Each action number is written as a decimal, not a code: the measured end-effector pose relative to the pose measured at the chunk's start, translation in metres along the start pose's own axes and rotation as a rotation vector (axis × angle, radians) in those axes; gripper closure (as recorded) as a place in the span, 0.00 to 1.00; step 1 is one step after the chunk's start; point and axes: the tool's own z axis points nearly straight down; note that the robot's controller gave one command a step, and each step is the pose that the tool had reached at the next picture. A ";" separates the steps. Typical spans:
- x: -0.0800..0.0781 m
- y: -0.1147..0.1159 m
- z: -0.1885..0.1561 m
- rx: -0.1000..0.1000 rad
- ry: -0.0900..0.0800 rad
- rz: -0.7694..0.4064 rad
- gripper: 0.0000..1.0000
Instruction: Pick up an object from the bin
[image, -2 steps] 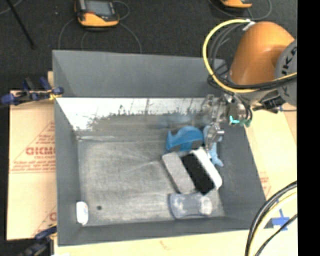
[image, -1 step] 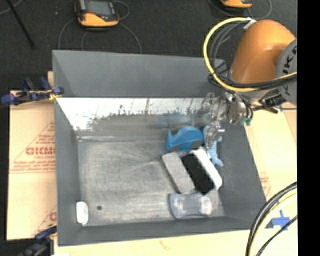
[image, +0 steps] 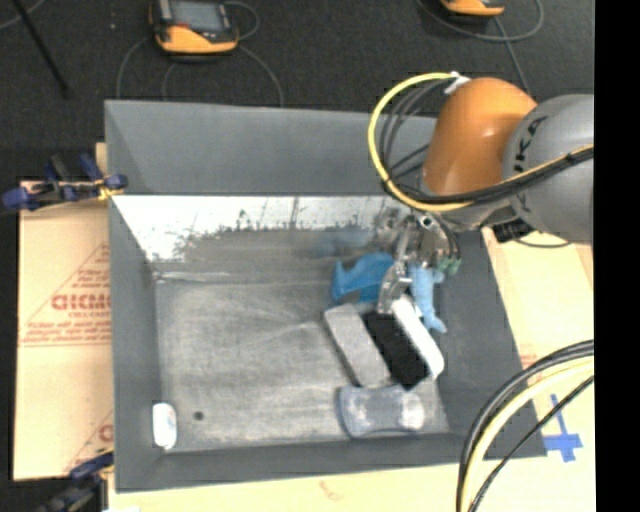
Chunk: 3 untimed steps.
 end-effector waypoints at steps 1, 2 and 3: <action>-0.003 0.009 0.030 0.001 0.009 -0.023 0.00; -0.007 0.013 0.022 0.000 0.001 0.126 0.00; -0.010 0.004 0.076 0.000 -0.018 0.071 0.00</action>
Offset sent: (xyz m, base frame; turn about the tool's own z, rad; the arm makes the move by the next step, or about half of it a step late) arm 0.0081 0.0166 -0.0295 0.2722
